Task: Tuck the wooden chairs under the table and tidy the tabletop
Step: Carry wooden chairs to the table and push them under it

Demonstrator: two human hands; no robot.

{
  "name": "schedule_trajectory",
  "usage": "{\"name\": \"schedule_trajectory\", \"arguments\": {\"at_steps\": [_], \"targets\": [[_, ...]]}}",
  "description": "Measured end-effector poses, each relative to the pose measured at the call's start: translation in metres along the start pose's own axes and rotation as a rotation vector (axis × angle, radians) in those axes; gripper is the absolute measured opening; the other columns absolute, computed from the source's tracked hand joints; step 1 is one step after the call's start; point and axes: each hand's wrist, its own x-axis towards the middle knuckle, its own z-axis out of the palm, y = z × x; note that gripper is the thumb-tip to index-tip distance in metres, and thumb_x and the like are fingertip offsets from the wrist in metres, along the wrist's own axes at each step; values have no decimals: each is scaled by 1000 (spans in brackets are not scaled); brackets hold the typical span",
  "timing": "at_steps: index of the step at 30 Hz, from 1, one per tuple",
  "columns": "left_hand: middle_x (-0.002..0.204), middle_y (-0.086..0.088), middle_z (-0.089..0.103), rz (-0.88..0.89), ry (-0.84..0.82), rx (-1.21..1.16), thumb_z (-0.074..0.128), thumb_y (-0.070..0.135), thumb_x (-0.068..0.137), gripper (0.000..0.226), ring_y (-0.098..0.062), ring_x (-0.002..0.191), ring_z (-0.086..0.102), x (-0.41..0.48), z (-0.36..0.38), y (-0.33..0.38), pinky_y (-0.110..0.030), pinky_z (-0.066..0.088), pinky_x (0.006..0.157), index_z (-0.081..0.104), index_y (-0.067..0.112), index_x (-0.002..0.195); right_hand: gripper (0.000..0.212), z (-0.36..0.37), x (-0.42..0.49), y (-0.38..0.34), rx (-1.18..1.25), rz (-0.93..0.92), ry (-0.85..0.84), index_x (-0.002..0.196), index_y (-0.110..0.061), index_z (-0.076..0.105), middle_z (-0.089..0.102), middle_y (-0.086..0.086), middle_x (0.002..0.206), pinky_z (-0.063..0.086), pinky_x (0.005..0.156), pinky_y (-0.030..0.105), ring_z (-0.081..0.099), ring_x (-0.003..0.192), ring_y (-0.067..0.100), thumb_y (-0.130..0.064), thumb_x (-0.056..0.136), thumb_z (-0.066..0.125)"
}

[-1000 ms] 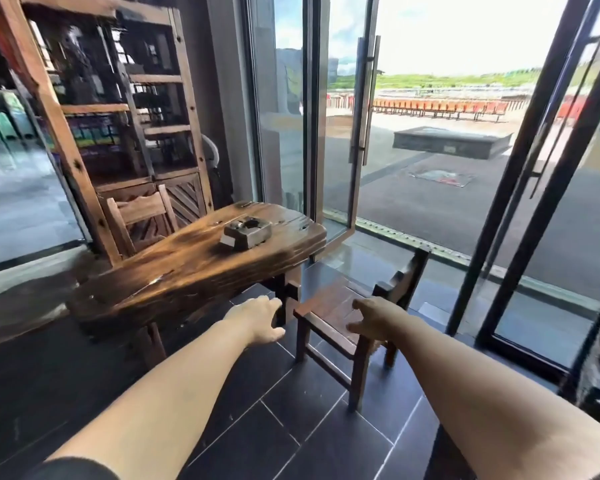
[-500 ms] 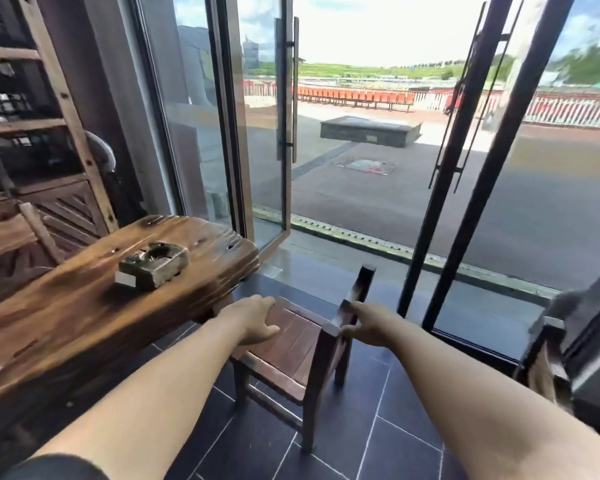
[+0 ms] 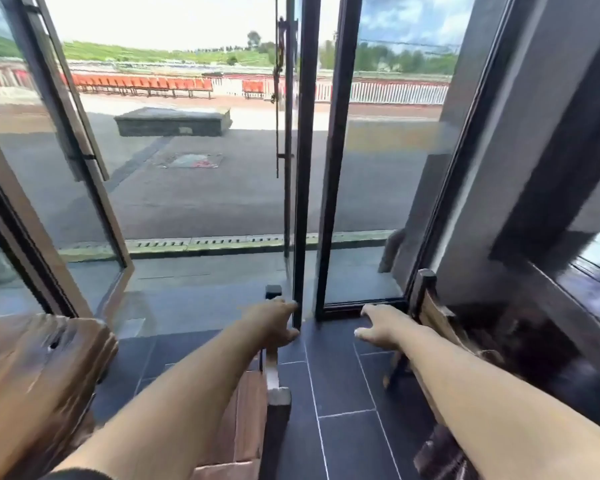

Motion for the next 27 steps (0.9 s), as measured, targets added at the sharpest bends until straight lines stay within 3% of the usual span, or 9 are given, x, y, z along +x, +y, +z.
{"name": "schedule_trajectory", "arguments": {"at_steps": [5, 9, 11, 14, 17, 21, 25, 27], "targets": [[129, -7, 56, 249, -4, 48, 58, 45, 88, 55, -32, 116, 57, 60, -8, 24, -43, 52, 91, 47, 19, 135, 57, 1, -11, 33, 49, 202, 5, 119, -18, 57, 62, 9, 122, 48, 89, 36, 60, 112, 31, -56, 77, 55], [122, -7, 57, 420, -30, 81, 59, 47, 87, 50, -31, 112, 58, 99, 0, 63, -37, 49, 82, 50, 17, 127, 57, 3, -34, 70, 111, 378, 64, 123, -20, 56, 62, 8, 128, 47, 93, 37, 58, 116, 30, -58, 81, 55], [123, -6, 56, 482, -50, 85, 60, 47, 88, 53, -30, 114, 58, 119, 5, 88, -39, 50, 84, 49, 17, 130, 56, 6, -44, 91, 150, 456, 68, 128, -21, 54, 59, 6, 131, 45, 99, 39, 56, 119, 30, -56, 84, 56], [123, -5, 56, 559, -68, 101, 60, 47, 88, 52, -28, 116, 57, 148, 9, 134, -38, 50, 86, 52, 16, 128, 58, 9, -56, 131, 217, 548, 107, 125, -24, 56, 60, 4, 128, 45, 102, 46, 58, 117, 31, -60, 79, 57], [117, -5, 58, 636, -92, 96, 60, 42, 87, 40, -27, 111, 59, 171, 14, 188, -35, 48, 83, 56, 15, 116, 50, 11, -71, 173, 277, 622, 145, 120, -21, 59, 64, 5, 126, 47, 93, 36, 60, 114, 29, -54, 83, 61], [119, -3, 61, 749, -136, 121, 61, 45, 85, 46, -26, 109, 61, 195, 30, 261, -33, 50, 82, 56, 18, 121, 46, 25, -102, 219, 383, 754, 162, 123, -22, 58, 59, 6, 133, 46, 91, 35, 58, 117, 29, -50, 86, 61], [132, -3, 58, 886, -160, 187, 59, 37, 89, 51, -25, 121, 56, 203, 48, 332, -33, 46, 91, 50, 21, 137, 53, 40, -137, 255, 484, 900, 171, 132, -20, 55, 56, 9, 138, 46, 95, 36, 56, 121, 30, -48, 87, 61], [131, -2, 60, 952, -195, 193, 56, 37, 90, 46, -26, 121, 57, 205, 57, 363, -33, 46, 91, 54, 21, 133, 55, 46, -153, 271, 527, 977, 181, 135, -19, 54, 55, 9, 140, 46, 98, 36, 55, 123, 30, -47, 88, 61]]}}
